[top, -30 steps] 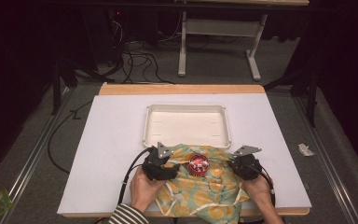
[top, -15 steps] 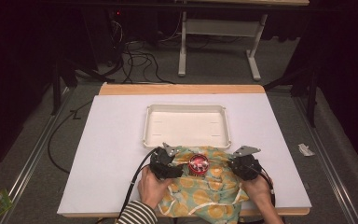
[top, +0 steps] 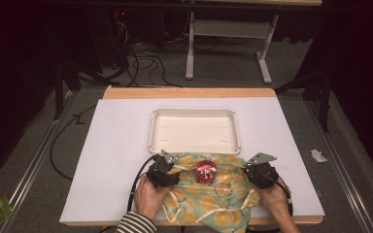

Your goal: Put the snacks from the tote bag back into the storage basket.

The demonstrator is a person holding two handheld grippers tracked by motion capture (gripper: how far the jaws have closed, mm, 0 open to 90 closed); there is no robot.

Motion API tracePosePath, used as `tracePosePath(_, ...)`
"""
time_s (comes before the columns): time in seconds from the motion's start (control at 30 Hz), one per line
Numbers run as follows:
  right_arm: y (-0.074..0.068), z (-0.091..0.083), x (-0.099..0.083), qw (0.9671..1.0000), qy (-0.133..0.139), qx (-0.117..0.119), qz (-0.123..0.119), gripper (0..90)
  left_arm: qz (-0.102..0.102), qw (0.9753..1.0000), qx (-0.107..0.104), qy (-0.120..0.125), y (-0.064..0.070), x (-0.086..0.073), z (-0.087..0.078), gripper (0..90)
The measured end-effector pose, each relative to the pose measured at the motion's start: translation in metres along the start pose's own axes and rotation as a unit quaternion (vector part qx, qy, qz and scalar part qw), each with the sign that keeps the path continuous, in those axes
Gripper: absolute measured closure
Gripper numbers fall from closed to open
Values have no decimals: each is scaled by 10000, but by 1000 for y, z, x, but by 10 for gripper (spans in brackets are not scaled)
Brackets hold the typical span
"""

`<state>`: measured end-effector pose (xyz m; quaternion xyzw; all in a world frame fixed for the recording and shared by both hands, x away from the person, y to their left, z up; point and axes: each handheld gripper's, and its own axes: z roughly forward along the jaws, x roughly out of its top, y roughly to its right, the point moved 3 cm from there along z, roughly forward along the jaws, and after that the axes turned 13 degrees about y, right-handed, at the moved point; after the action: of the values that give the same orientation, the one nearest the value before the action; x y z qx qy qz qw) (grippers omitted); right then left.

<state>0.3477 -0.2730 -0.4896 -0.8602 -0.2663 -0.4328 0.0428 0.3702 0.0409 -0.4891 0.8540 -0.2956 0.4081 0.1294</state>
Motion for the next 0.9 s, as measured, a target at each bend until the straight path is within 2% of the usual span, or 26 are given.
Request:
tracePosePath(0.07,2,-1,-2,10000,27,1,94,862,41,10000,-79,8,-1,-2,-3,586)
tracePosePath(0.2,1,-1,-1,10000,3,5,26,862,101,9998,-184,-14,-3,-4,-7,726)
tracePosePath(0.4,3,-1,-1,10000,18,5,26,857,145,9995,-269,19,-7,-9,-13,831)
tracePosePath(0.5,3,-2,0,9999,-24,24,102,773,259,9993,-268,47,-3,-9,-13,856)
tracePosePath(0.57,4,-4,2,9996,25,119,242,711,222,9992,-313,76,-2,-9,-13,864)
tracePosePath(0.73,4,-23,15,9973,532,155,473,523,222,9989,-405,121,-1,-8,-15,872)
tracePosePath(0.83,2,-36,28,9945,875,216,537,456,235,9987,-428,132,-1,-8,-16,874)
tracePosePath(0.9,-1,-44,37,9926,1072,260,509,448,231,9987,-444,132,-1,-8,-16,874)
